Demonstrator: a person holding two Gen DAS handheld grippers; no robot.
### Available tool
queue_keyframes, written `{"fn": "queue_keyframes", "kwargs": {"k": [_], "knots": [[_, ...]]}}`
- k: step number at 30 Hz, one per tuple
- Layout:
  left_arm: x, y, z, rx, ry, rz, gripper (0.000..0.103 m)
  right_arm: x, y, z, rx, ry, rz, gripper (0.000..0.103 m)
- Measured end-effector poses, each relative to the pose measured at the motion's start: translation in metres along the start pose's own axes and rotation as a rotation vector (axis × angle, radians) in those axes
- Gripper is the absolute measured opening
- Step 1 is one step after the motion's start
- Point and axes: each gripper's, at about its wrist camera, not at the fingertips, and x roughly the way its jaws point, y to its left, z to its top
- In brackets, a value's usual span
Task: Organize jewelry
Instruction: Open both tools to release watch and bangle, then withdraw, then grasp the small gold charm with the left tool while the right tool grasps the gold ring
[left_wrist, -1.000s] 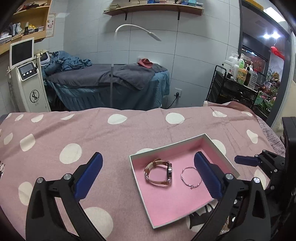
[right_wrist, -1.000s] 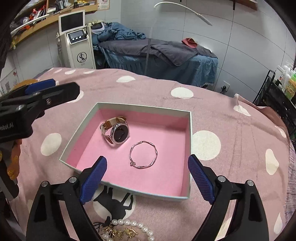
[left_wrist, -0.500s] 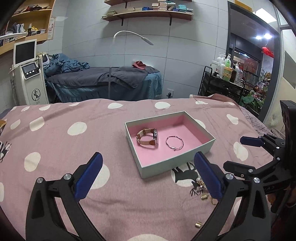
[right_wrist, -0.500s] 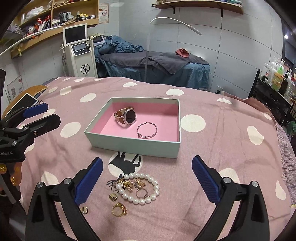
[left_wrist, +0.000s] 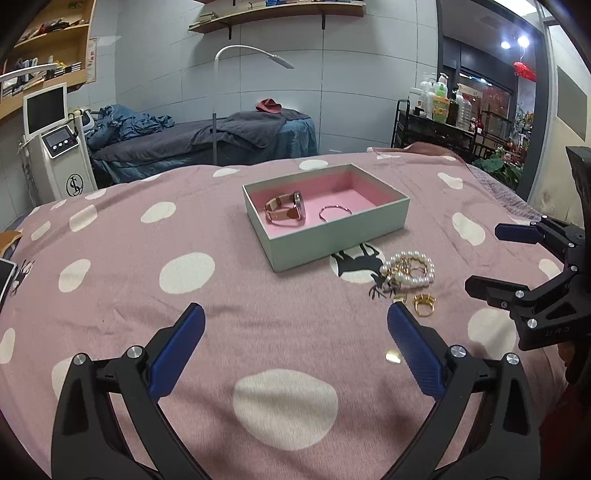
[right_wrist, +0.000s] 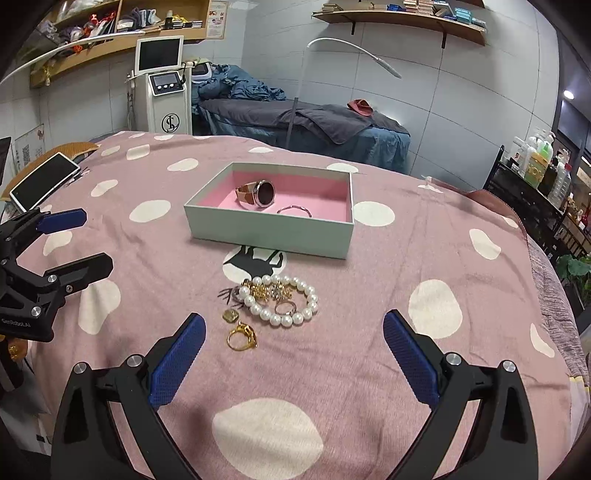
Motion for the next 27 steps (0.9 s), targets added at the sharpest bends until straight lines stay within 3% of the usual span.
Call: {"fn": "queue_keyframes", "kwargs": {"k": [5, 7, 14, 19, 27], "knots": [[0.004, -0.006, -0.020, -0.010, 0.048, -0.040, 0.097, 0.003, 0.002, -0.015, -0.012, 0.039, 0.018, 0.093], [0.004, -0.008, -0.025, -0.014, 0.054, -0.060, 0.096, 0.007, 0.003, -0.018, -0.013, 0.060, 0.031, 0.087], [0.012, -0.030, -0.031, 0.053, 0.109, -0.148, 0.066, 0.021, 0.006, -0.027, -0.002, 0.128, 0.109, 0.066], [0.023, -0.047, -0.032, 0.112, 0.146, -0.200, 0.045, 0.031, 0.013, -0.026, -0.045, 0.164, 0.128, 0.060], [0.048, -0.058, -0.032, 0.159, 0.196, -0.227, 0.035, 0.040, 0.015, -0.023, -0.065, 0.182, 0.140, 0.057]]}}
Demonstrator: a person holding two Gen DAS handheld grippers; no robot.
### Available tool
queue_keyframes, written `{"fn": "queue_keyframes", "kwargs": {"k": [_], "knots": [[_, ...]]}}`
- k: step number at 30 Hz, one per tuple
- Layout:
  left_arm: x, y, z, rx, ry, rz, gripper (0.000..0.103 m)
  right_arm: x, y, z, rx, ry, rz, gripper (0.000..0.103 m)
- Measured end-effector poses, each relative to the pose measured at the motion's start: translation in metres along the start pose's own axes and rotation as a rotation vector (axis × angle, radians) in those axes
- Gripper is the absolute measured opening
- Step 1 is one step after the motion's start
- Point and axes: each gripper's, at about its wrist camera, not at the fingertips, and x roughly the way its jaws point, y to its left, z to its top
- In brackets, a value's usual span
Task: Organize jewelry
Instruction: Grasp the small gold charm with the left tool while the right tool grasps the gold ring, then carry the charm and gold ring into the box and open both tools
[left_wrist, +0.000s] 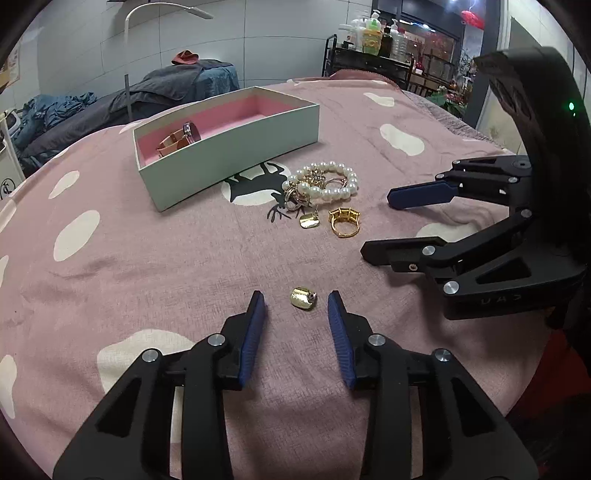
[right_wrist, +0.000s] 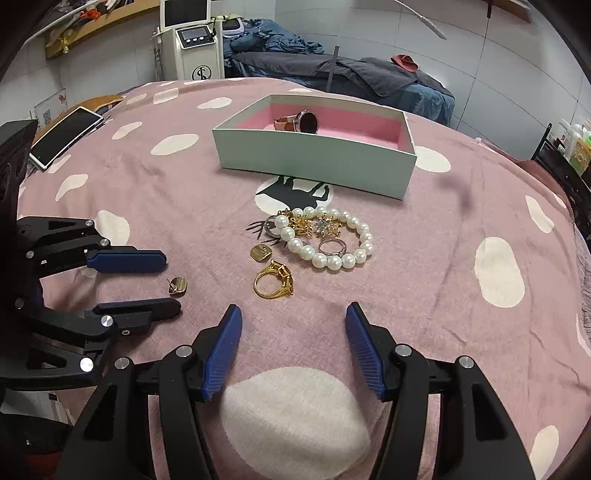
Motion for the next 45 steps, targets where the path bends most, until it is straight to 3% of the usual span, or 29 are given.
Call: {"fn": "queue_keyframes", "kwargs": {"k": [11, 16, 20, 36, 45], "knots": [[0.007, 0.005, 0.004, -0.023, -0.012, -0.049, 0.022, 0.013, 0.002, 0.012, -0.010, 0.010, 0.025, 0.050], [0.007, 0.005, 0.004, -0.029, -0.017, -0.053, 0.018, 0.018, 0.006, 0.016, -0.023, 0.013, 0.032, 0.040], [0.006, 0.005, 0.004, -0.030, -0.020, -0.050, 0.015, 0.018, 0.008, 0.017, -0.023, 0.012, 0.045, 0.024], [-0.015, 0.007, -0.002, -0.047, -0.061, -0.036, 0.014, 0.001, 0.002, 0.006, 0.045, -0.032, 0.076, 0.024], [-0.034, 0.014, 0.011, -0.033, -0.099, -0.047, 0.014, -0.019, -0.005, 0.009, 0.073, -0.055, 0.116, 0.024]]}}
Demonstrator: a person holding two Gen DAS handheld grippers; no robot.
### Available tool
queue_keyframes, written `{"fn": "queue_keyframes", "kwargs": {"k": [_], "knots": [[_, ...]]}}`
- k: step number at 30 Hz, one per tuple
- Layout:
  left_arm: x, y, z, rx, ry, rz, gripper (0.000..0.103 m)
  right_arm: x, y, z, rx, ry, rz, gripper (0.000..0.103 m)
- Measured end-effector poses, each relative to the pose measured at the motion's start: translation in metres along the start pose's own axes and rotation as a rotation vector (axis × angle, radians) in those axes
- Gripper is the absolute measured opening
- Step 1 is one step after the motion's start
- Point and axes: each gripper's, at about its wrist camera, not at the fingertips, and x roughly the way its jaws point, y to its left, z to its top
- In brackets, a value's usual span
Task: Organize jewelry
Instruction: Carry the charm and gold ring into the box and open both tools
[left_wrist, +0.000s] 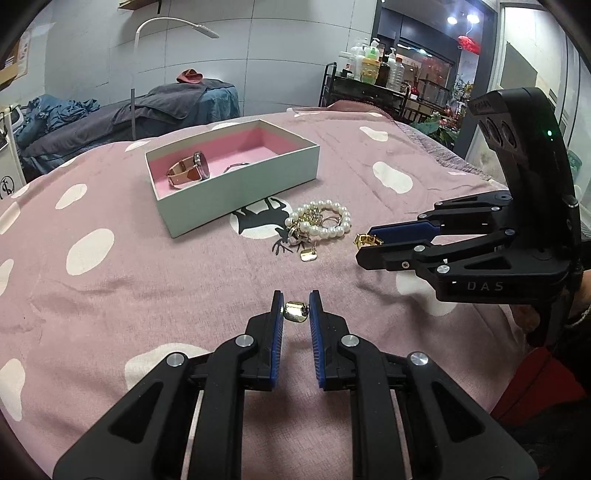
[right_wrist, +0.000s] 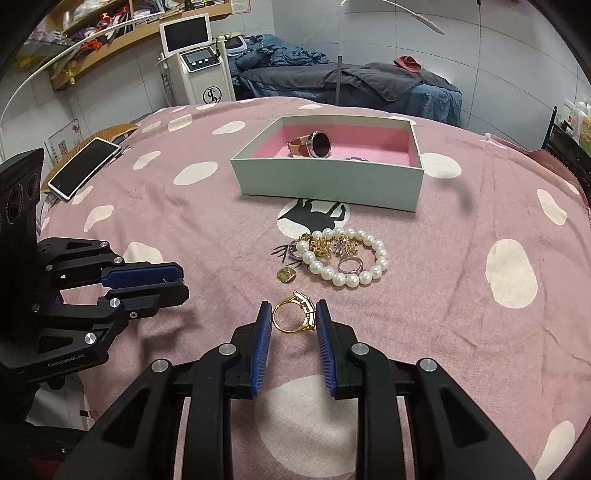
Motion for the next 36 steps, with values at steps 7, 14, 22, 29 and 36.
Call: {"fn": "queue_keyframes", "kwargs": {"k": [7, 14, 22, 29, 36], "knots": [[-0.002, 0.010, 0.027, 0.020, -0.030, 0.013, 0.014, -0.008, -0.004, 0.021, -0.001, -0.029, 0.002, 0.024], [0.011, 0.036, 0.058, -0.029, -0.040, 0.022, 0.014, -0.006, -0.011, 0.050, -0.015, -0.053, -0.019, 0.024], [0.028, 0.064, 0.095, -0.063, -0.040, 0.049, 0.014, 0.011, -0.024, 0.089, -0.020, -0.052, -0.040, 0.024], [0.060, 0.086, 0.119, -0.100, 0.025, 0.063, 0.014, 0.034, -0.031, 0.117, -0.027, -0.036, -0.047, 0.024], [0.092, 0.102, 0.130, -0.117, 0.089, 0.082, 0.014, 0.058, -0.040, 0.139, -0.011, -0.018, -0.049, 0.024]]}}
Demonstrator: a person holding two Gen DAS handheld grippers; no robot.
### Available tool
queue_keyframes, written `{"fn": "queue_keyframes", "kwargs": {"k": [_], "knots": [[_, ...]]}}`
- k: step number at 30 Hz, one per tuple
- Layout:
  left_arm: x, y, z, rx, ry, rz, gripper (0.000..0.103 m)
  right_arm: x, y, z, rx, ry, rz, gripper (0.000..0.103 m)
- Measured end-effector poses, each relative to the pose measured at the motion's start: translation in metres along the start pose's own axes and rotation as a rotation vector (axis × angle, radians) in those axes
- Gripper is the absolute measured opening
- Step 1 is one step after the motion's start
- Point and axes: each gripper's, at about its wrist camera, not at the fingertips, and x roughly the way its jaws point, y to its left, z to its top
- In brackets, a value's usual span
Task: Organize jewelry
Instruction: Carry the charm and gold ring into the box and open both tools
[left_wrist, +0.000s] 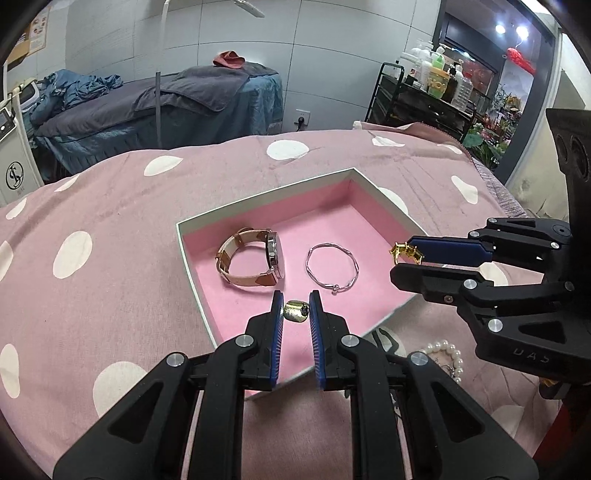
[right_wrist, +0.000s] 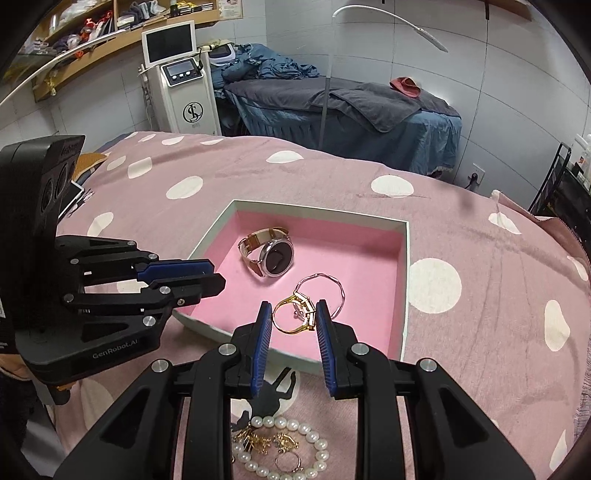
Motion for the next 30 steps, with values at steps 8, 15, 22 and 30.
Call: {"fn": "queue_keyframes", "kwargs": {"k": [8, 15, 22, 30], "knots": [[0.026, 0.001, 0.006, 0.020, 0.060, 0.016, 0.014, 0.039, -0.009, 0.013, 0.018, 0.074, -0.020, 0.024], [0.041, 0.004, 0.003, 0.014, 0.086, 0.023, 0.014, 0.063, -0.008, 0.013, 0.004, 0.121, -0.037, 0.024], [0.045, 0.004, 0.000, 0.024, 0.092, 0.042, 0.014, 0.074, -0.008, 0.010, -0.009, 0.153, -0.064, 0.024], [0.047, 0.003, 0.000, 0.044, 0.096, 0.068, 0.016, 0.077, -0.009, 0.009, -0.009, 0.156, -0.067, 0.024]]}}
